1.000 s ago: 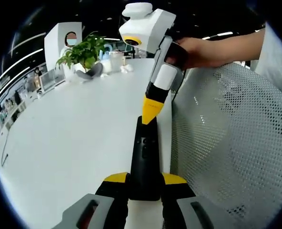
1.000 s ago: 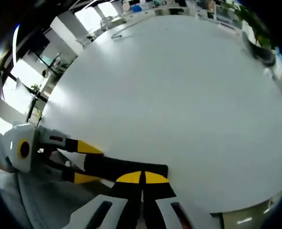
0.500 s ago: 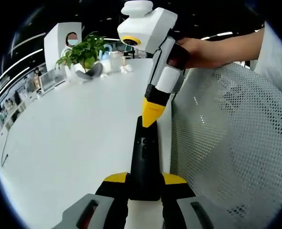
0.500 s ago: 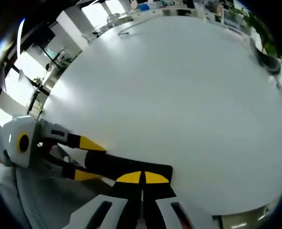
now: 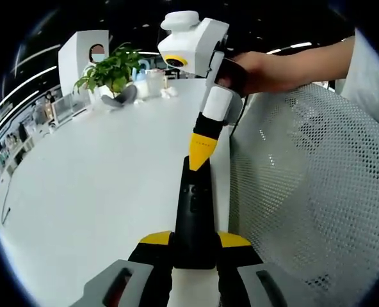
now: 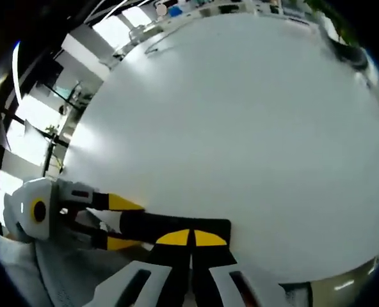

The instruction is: Press the specified remote control buttons in sequence, fully releasing each button before pressing the next.

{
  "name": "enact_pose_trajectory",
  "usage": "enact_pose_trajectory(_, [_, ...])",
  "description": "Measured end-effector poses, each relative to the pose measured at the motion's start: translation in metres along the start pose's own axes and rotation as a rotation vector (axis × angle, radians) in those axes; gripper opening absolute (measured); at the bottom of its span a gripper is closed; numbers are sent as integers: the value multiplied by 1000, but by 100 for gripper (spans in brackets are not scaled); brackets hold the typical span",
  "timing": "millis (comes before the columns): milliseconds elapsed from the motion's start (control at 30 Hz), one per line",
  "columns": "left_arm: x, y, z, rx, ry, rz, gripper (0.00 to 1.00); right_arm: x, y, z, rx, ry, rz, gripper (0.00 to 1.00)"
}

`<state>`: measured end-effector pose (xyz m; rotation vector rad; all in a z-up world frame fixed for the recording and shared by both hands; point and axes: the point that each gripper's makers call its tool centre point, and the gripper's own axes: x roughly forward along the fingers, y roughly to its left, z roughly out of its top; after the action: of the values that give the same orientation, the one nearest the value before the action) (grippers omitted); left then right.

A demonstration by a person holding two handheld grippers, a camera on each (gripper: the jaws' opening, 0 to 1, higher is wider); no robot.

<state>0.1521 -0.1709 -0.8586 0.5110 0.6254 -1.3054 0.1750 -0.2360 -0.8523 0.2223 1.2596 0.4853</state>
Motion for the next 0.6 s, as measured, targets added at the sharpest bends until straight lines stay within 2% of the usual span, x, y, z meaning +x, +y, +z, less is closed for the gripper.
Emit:
enact_pose_trajectory(133, [0,0,0,1,-2,1,25,-1,1,0,-9,-2,-9,0])
enact_pose_trajectory(333, [0,0,0,2,-4,-1,25,-2,1,0,32,0,12,0])
enact_pose_trajectory(433, [0,0,1,4,-5,-2,25,-2,2,0,-1,0,-3,0])
enact_pose_trajectory(500, [1,-1,1,7,-8,-5,25,-2,3,5,-46,-33,-17,0])
enact_pose_trajectory(600, [2,-3,2,19,-12,-10,25,-2,10,5,-59,-32,6,0])
